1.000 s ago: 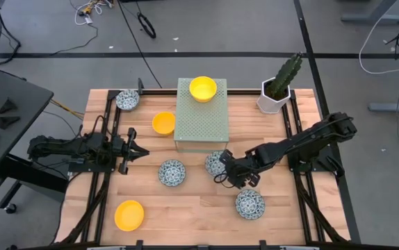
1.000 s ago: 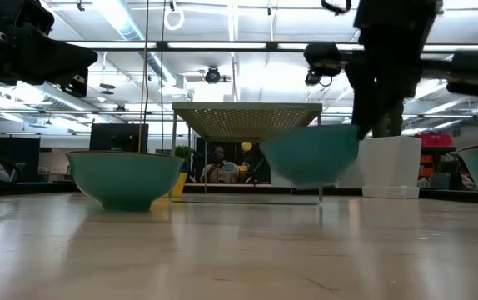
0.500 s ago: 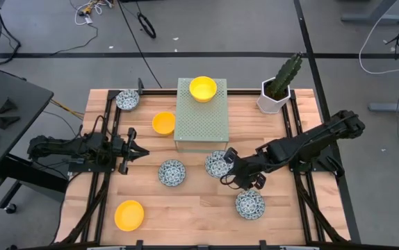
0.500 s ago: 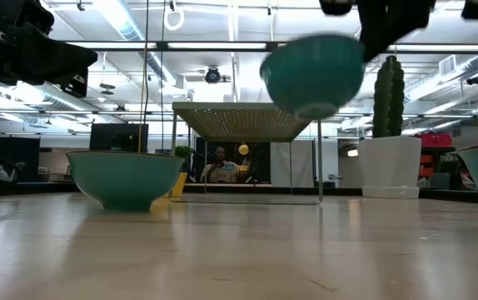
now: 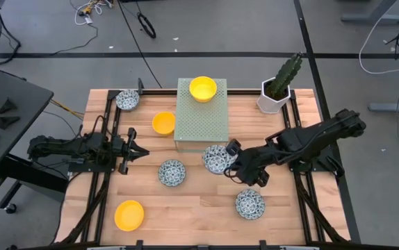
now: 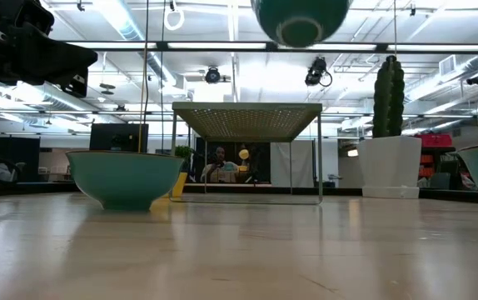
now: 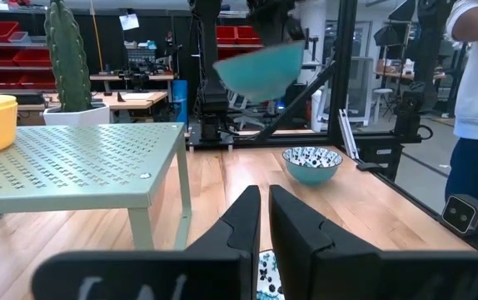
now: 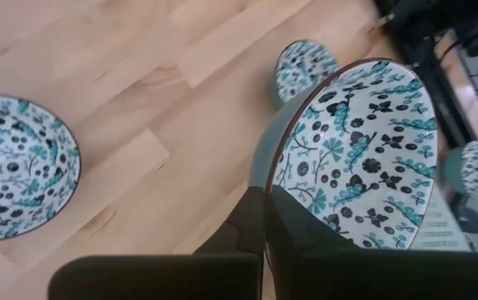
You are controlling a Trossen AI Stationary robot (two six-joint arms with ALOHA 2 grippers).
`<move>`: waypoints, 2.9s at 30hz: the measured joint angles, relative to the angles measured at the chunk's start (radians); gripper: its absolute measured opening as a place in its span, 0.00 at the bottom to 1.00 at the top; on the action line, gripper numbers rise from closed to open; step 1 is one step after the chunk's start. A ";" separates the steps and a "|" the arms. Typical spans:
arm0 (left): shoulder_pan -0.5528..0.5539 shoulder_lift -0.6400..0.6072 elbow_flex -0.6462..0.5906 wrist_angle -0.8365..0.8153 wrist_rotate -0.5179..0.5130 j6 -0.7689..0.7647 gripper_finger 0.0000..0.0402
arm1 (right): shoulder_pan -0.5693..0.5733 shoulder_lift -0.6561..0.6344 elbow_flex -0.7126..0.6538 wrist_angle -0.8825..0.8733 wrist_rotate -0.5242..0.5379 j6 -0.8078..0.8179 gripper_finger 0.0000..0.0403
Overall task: Pick & Place Mini bowls
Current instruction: Put the blue and white bowl on the shelf
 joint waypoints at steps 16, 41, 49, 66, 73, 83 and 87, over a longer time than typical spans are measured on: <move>0.000 0.000 0.000 0.000 0.000 0.000 0.09 | -0.028 0.004 0.087 0.018 0.002 0.017 0.00; 0.000 0.000 0.000 0.000 0.000 0.000 0.09 | -0.303 0.128 0.087 0.046 0.105 -0.082 0.00; 0.000 0.000 0.000 0.000 0.000 0.000 0.09 | -0.370 0.180 0.087 0.075 0.147 -0.107 0.00; 0.000 0.000 0.000 0.000 0.000 0.000 0.09 | -0.374 0.231 0.087 0.094 0.149 -0.111 0.00; 0.000 0.000 0.000 0.000 0.000 0.000 0.09 | -0.374 0.241 0.087 0.067 0.148 -0.104 0.00; 0.000 0.000 0.000 0.000 0.000 0.000 0.09 | -0.374 0.246 0.086 0.057 0.149 -0.092 0.00; 0.000 0.000 0.000 0.000 0.000 0.000 0.09 | -0.374 0.246 0.086 0.053 0.150 -0.086 0.00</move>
